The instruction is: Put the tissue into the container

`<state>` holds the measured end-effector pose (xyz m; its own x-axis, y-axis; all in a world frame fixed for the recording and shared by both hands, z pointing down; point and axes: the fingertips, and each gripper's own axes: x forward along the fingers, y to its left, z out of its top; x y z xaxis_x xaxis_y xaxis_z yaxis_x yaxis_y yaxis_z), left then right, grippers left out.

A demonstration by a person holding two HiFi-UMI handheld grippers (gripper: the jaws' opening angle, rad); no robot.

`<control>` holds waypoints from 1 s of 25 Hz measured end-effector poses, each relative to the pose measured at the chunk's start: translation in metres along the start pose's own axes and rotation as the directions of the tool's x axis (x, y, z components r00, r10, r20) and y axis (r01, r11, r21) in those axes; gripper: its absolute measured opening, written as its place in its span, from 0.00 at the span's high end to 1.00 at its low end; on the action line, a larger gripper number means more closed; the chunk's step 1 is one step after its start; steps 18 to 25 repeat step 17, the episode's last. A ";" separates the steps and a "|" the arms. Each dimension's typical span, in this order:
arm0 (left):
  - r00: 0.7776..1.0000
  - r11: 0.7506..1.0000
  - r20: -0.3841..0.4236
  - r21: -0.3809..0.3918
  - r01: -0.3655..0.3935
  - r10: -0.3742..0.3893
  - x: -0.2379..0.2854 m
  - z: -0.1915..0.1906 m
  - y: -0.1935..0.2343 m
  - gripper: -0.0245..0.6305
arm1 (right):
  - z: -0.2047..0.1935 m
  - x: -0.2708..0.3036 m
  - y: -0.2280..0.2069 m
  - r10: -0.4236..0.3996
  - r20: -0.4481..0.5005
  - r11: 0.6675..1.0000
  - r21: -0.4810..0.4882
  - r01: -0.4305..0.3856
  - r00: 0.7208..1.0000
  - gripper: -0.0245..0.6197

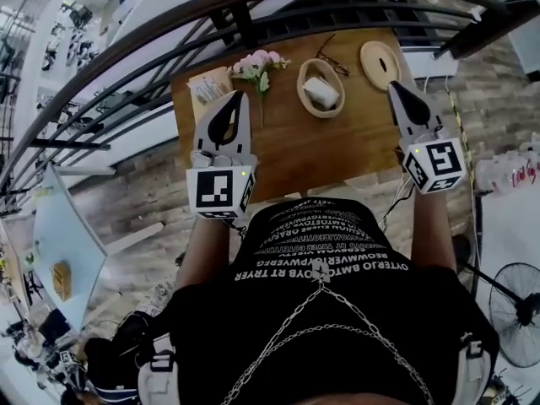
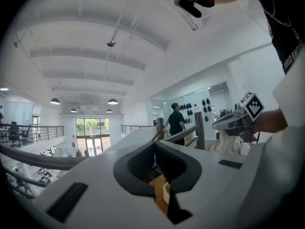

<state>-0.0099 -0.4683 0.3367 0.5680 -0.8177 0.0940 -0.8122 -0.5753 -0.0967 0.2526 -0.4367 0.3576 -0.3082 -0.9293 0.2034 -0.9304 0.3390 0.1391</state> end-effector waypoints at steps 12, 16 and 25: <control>0.999 0.999 -0.023 -0.006 0.033 -0.033 0.020 -0.011 -0.006 0.92 | -0.007 0.003 0.001 -0.002 -0.051 1.000 -0.015 0.001 0.999 0.94; 0.999 1.000 -0.029 0.005 0.020 -0.020 0.034 -0.008 -0.008 0.92 | -0.014 0.017 -0.006 0.025 -0.064 1.000 -0.016 -0.026 0.998 0.94; 0.999 1.000 -0.029 0.007 0.015 -0.015 0.038 -0.007 -0.008 0.92 | -0.015 0.020 -0.009 0.030 -0.066 0.999 -0.016 -0.031 0.997 0.94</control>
